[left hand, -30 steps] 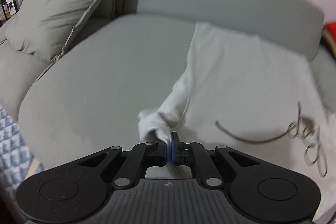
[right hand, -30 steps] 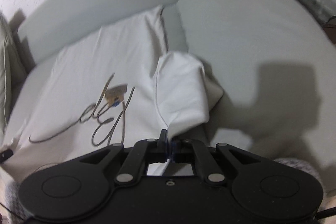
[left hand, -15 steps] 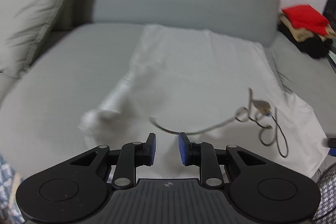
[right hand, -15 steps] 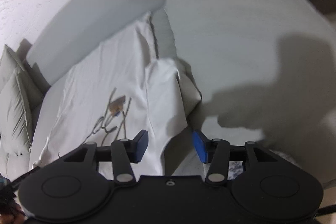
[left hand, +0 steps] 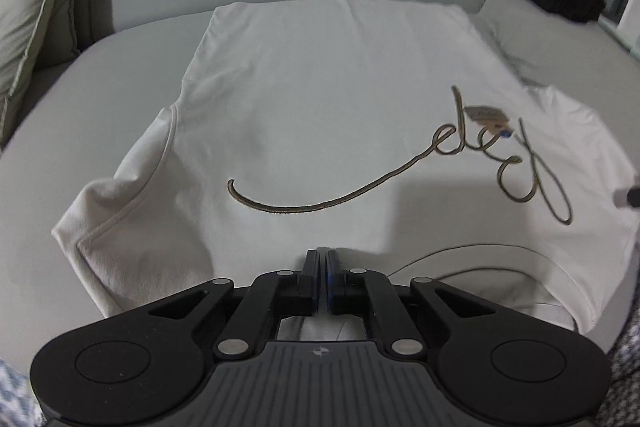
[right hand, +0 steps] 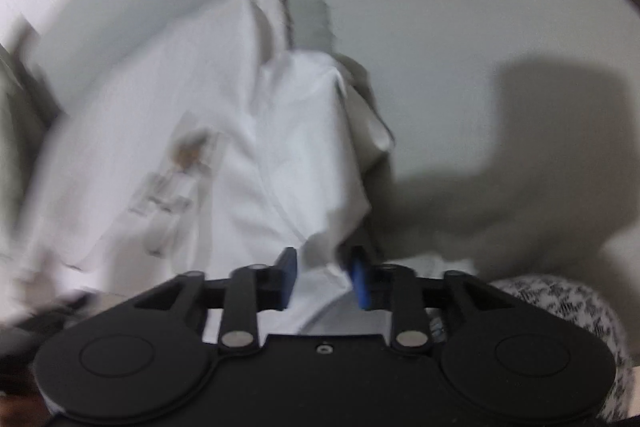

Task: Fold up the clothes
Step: 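Smooth the spread T-shirt with the right gripper near the hem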

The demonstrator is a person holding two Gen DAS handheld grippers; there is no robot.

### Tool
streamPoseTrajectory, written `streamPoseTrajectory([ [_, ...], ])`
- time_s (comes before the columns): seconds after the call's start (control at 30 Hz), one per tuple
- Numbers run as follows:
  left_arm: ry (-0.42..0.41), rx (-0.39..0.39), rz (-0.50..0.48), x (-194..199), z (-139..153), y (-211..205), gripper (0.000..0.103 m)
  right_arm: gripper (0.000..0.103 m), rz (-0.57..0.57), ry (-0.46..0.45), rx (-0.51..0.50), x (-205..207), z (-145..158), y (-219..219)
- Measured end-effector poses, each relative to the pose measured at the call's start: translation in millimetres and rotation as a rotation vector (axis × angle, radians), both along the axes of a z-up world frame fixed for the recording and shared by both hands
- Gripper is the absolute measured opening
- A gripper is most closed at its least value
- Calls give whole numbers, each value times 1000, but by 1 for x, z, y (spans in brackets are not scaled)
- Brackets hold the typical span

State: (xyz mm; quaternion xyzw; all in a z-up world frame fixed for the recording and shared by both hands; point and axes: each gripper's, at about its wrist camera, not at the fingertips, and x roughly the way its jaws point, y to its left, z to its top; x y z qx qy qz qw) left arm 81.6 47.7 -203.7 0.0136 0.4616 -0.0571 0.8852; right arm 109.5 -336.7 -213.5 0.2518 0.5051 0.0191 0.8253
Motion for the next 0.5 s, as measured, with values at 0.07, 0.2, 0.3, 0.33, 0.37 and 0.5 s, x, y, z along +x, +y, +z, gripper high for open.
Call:
streamPoseTrajectory([
  [0.07,7,-28,16,2,0,2,10,51,-73,-30,129,-6,6,-22],
  [0.2,2,-35,25,4,0,0,11,51,-246,-11,240,-3,4,-55],
  [0.3,-11,-23,19,1,0,-2,11,38,-279,28,159,12,-3,-62],
  [0.33,-12,-24,20,1,0,-2,11,37,-291,52,157,18,-8,-64],
  [0.37,-12,-26,21,1,0,-2,11,37,-302,70,171,23,-14,-67],
  [0.5,-14,-31,24,1,-1,-1,11,35,-336,78,223,35,-35,-70],
])
